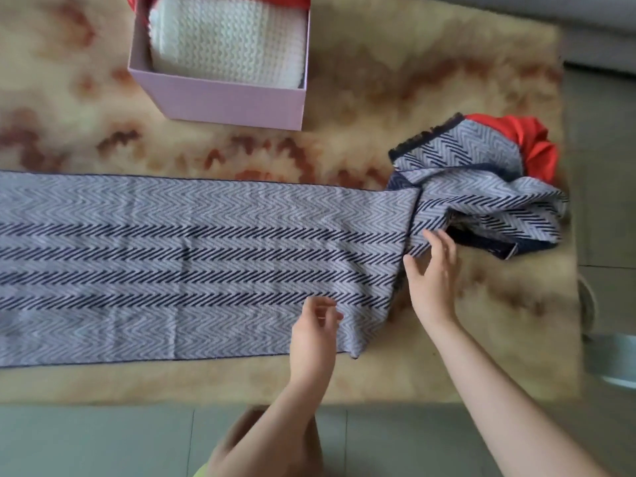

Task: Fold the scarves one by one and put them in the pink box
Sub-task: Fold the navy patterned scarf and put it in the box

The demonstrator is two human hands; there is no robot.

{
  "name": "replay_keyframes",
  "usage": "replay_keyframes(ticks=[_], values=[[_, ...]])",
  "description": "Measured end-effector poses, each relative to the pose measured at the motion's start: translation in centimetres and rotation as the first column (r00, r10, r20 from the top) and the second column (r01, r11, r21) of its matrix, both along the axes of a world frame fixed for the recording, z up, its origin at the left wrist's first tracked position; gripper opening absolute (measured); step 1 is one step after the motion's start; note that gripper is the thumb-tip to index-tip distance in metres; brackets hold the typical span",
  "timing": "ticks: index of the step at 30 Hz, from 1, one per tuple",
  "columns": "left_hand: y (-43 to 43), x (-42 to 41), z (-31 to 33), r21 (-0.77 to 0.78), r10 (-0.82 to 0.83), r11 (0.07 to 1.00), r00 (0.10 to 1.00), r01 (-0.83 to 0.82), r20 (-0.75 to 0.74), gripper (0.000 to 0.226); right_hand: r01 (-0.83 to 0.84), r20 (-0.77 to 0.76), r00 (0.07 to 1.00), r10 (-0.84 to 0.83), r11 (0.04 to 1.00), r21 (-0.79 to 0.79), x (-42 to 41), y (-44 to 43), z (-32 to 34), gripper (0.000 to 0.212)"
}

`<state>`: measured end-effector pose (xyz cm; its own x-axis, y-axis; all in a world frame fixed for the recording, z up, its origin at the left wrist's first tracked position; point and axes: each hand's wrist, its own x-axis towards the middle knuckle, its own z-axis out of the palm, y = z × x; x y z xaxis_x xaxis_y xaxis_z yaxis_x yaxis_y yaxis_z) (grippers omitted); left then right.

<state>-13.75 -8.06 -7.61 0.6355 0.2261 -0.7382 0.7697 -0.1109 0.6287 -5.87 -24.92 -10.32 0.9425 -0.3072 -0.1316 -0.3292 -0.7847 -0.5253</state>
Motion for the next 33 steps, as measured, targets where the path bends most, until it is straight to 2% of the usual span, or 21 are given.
replay_keyframes(ticks=[1, 3, 4, 6, 8, 10, 12, 15, 17, 20, 22, 24, 26, 28, 30, 33], values=[[0.3, 1.1, -0.2, 0.1, -0.109, 0.99, 0.991, 0.102, 0.073, 0.009, 0.113, -0.018, 0.994, -0.112, 0.992, 0.065, -0.9, 0.1, -0.2, 0.049], [0.6, 3.5, -0.8, 0.267, -0.332, 0.925, 0.916, 0.269, 0.226, 0.022, 0.369, -0.128, 0.929, -0.348, 0.902, 0.226, -1.7, 0.2, -0.9, 0.05], [0.6, 4.7, -1.2, 0.339, -0.455, 0.871, 0.844, 0.355, 0.285, 0.029, 0.455, -0.177, 0.89, -0.42, 0.847, 0.275, -1.7, 0.2, -1.4, 0.048], [0.3, 6.5, -2.0, 0.422, -0.643, 0.753, 0.698, 0.504, 0.315, 0.042, 0.508, -0.198, 0.861, -0.468, 0.808, 0.297, -1.4, 0.3, -2.0, 0.044], [-0.1, 7.7, -2.7, 0.471, -0.771, 0.624, 0.588, 0.624, 0.242, 0.05, 0.534, -0.182, 0.845, -0.504, 0.773, 0.341, -0.3, 0.6, -2.4, 0.043], [-0.5, 8.4, -3.4, 0.522, -0.868, 0.477, 0.471, 0.707, 0.155, 0.056, 0.591, -0.17, 0.798, -0.578, 0.699, 0.401, 1.0, 0.7, -3.0, 0.039], [-1.0, 8.7, -4.1, 0.55, -0.921, 0.361, 0.379, 0.753, 0.087, 0.059, 0.611, -0.139, 0.768, -0.625, 0.651, 0.45, 2.2, 0.5, -3.7, 0.026], [-1.2, 9.1, -5.1, 0.596, -0.952, 0.221, 0.304, 0.772, -0.039, 0.062, 0.599, -0.105, 0.777, -0.621, 0.678, 0.426, 2.8, 0.1, -3.1, 0.018], [-1.2, 8.9, -5.5, 0.621, -0.957, 0.14, 0.266, 0.771, -0.115, 0.064, 0.646, -0.054, 0.725, -0.687, 0.651, 0.399, 1.9, -0.5, -1.9, 0.018], [-1.3, 8.8, -5.4, 0.623, -0.949, 0.118, 0.273, 0.773, -0.159, 0.065, 0.734, 0.075, 0.571, -0.817, 0.55, 0.399, -1.1, -3.1, -0.3, 0.014], [-1.8, 8.8, -5.1, 0.597, -0.942, 0.106, 0.273, 0.795, -0.196, 0.068, 0.775, 0.08, 0.508, -0.858, 0.496, 0.391, -3.9, -5.3, 0.1, 0.011], [-2.6, 9.0, -4.6, 0.56, -0.928, 0.104, 0.284, 0.822, -0.243, 0.073, 0.754, 0.022, 0.561, -0.828, 0.522, 0.399, -6.2, -6.6, 0.1, 0.017], [-3.8, 9.4, -4.1, 0.578, -0.906, 0.137, 0.338, 0.805, -0.255, 0.072, 0.714, -0.093, 0.656, -0.749, 0.576, 0.397, -7.4, -7.0, -0.4, 0.024], [-5.3, 10.0, -3.3, 0.648, -0.878, 0.252, 0.452, 0.718, -0.16, 0.06, 0.678, -0.159, 0.717, -0.679, 0.625, 0.388, -7.2, -7.4, -0.5, 0.027], [-7.1, 10.8, -2.5, 0.686, -0.859, 0.37, 0.512, 0.627, -0.005, 0.05, 0.676, -0.151, 0.703, -0.695, 0.587, 0.446, -6.2, -8.3, -0.5, 0.033], [-10.3, 12.6, -1.7, 0.687, -0.878, 0.421, 0.457, 0.592, 0.144, 0.042, 0.687, -0.2, 0.636, -0.745, 0.428, 0.587, -3.8, -10.6, -0.1, 0.054]])
